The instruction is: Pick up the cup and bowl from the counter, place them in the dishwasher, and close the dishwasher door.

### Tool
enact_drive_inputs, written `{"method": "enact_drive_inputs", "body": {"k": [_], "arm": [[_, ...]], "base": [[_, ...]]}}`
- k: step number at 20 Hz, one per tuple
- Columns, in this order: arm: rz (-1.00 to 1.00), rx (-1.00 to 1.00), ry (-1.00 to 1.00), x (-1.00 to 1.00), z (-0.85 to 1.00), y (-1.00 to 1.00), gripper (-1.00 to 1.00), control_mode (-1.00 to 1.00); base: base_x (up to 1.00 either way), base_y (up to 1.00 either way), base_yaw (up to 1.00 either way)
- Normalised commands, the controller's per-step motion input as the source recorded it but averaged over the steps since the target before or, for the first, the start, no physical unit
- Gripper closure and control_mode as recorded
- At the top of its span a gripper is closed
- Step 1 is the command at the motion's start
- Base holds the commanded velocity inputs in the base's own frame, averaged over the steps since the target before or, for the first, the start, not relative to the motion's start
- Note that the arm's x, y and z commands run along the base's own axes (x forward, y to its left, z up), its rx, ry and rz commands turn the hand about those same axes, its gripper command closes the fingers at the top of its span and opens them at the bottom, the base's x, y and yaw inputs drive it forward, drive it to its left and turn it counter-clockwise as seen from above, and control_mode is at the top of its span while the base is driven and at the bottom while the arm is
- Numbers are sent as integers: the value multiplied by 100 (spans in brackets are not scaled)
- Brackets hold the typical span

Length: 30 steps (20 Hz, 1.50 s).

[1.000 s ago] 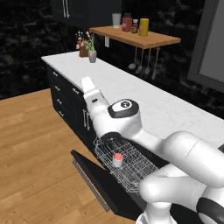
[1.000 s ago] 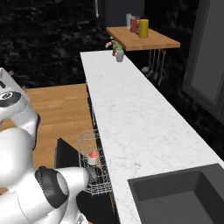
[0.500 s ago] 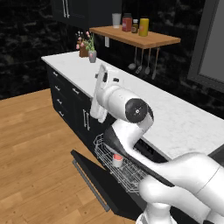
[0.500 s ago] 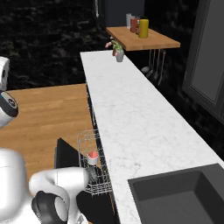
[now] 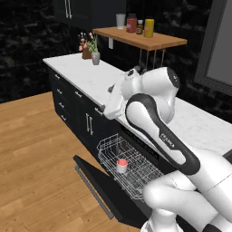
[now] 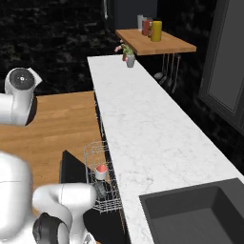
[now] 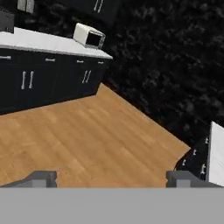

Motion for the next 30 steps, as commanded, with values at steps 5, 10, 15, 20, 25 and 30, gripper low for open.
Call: {"method": "enact_drive_inputs", "body": {"k": [5, 10, 15, 20, 25, 30], "arm": [[-22, 0, 99, -16, -67, 58, -100, -100], [-24, -1, 59, -65, -100, 11, -100, -100], [-28, -30, 0, -85, -100, 6, -100, -100], [-39, -30, -10, -34, -100, 18, -100, -100], [-42, -21, 12, 16, -100, 33, -100, -100], [-27, -31, 0, 24, -94, 43, -100, -100]], "base": [[0, 0, 0], [0, 0, 0], [0, 0, 0], [0, 0, 0], [0, 0, 0], [0, 0, 0]]}}
